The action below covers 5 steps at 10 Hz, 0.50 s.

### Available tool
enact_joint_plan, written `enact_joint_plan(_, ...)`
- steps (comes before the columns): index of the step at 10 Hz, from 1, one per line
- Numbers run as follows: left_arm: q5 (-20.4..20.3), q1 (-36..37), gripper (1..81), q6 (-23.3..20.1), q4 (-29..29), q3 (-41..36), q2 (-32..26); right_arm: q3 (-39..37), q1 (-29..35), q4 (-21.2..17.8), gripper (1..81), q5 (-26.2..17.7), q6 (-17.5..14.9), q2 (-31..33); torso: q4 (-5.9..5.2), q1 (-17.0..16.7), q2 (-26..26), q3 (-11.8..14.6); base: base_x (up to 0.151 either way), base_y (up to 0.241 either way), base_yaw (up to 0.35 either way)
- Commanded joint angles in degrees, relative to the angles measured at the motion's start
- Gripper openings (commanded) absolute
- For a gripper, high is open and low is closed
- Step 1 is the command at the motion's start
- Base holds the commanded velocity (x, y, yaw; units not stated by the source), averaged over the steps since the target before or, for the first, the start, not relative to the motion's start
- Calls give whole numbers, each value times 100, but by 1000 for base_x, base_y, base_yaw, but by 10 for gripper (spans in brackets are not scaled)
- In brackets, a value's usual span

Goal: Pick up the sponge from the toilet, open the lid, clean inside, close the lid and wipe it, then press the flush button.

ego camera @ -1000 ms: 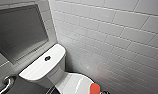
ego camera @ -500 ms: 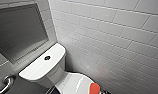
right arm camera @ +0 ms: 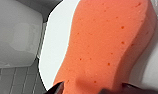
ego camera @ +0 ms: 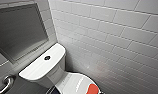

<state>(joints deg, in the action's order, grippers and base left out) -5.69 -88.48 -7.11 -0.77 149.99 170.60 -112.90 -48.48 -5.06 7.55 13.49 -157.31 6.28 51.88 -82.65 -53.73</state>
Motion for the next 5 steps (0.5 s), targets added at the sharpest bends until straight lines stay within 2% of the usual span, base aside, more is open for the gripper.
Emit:
enact_joint_plan(1,464,-113,811,16,42,-40,18,191,378,181,811,-34,12,74,0,0,0,0,0,0,0)
enact_joint_plan(3,464,-113,811,16,42,-40,19,23,334,181,811,-25,39,74,0,0,0,0,0,0,0)
enact_joint_plan(5,473,-113,811,16,42,-40,1,-135,395,120,811,264,57,65,0,0,0,0,0,0,0)
